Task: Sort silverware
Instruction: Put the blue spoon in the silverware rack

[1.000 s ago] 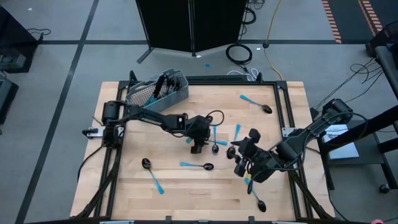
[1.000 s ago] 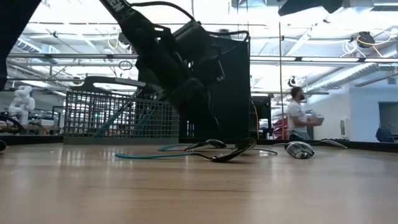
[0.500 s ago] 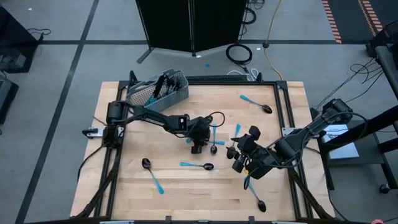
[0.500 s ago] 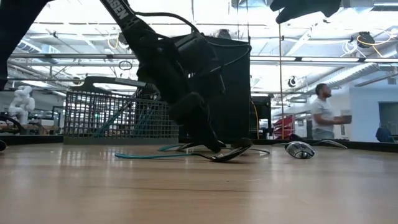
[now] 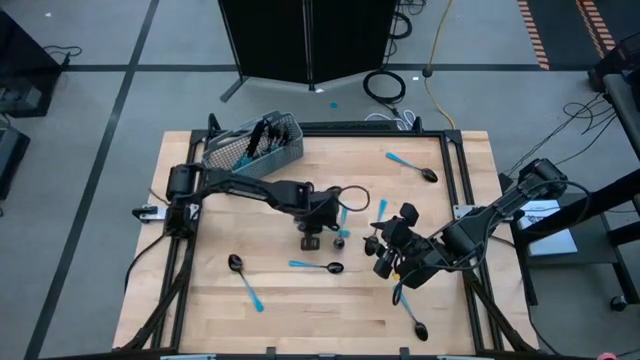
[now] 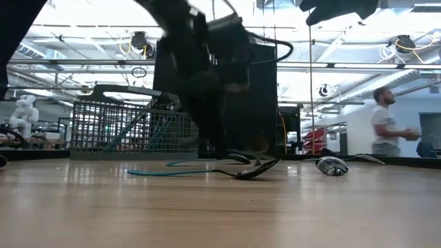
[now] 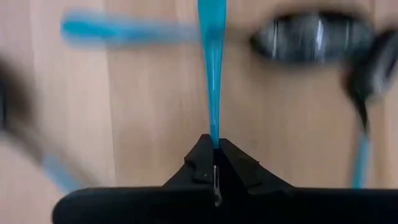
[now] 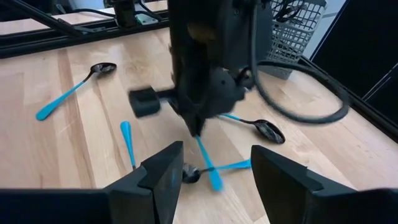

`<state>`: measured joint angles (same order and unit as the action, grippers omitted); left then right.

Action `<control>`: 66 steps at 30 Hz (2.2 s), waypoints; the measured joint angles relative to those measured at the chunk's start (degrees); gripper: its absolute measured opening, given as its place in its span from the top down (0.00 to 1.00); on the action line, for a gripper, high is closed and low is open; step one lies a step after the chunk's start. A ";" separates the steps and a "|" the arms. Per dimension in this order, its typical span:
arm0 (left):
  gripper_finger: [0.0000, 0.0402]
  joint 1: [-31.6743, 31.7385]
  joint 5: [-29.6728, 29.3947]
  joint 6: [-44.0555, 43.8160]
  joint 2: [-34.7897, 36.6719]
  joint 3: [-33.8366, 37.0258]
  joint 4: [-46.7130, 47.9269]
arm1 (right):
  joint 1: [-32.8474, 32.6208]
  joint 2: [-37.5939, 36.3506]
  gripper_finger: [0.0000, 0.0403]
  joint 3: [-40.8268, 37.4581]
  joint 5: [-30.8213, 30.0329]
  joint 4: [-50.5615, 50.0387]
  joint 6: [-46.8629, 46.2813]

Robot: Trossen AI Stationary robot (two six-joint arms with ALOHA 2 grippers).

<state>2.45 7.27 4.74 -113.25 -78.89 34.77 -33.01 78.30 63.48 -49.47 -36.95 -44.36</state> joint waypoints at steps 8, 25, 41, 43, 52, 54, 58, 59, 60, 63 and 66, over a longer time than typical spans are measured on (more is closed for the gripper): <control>0.99 -2.57 -2.37 0.11 0.05 -16.55 34.89 | -0.11 0.00 0.55 0.00 0.49 0.26 0.02; 1.00 3.01 -51.68 24.06 6.11 -36.44 52.05 | -1.99 0.00 0.55 0.04 0.00 -0.89 0.65; 1.00 19.15 -64.56 59.81 6.21 -34.21 43.16 | -1.95 0.00 0.55 0.04 -3.21 -3.70 -0.20; 1.00 19.96 -64.58 61.85 5.95 -34.21 41.52 | -1.82 0.00 0.55 0.03 -3.21 -4.52 -0.18; 1.00 23.41 -61.72 67.02 1.93 -34.13 40.33 | -1.81 0.00 0.55 0.02 -6.55 -8.91 -2.63; 1.00 23.85 -61.66 67.72 1.23 -34.13 41.29 | -1.81 0.00 0.55 0.00 -6.49 -10.29 -4.22; 1.00 23.84 -60.12 68.23 -0.03 -34.13 41.39 | -1.81 0.00 0.55 0.00 -6.23 -13.10 -8.37; 1.00 23.79 -59.96 68.25 -0.49 -34.13 41.43 | -1.81 0.00 0.55 0.00 -6.23 -13.76 -9.29; 1.00 23.75 -59.53 68.43 -0.97 -34.13 41.59 | -1.81 0.00 0.55 0.00 -6.16 -14.57 -10.10; 1.00 23.65 -57.30 70.11 -2.22 -34.13 42.67 | -1.83 0.00 0.55 0.00 -6.16 -15.62 -12.03; 1.00 23.40 -55.29 71.56 -3.49 -34.13 43.65 | -1.84 0.00 0.55 0.00 -6.16 -15.74 -12.65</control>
<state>25.85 -48.03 76.30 -116.75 -113.01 78.42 -34.85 78.30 63.48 -55.64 -52.69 -57.00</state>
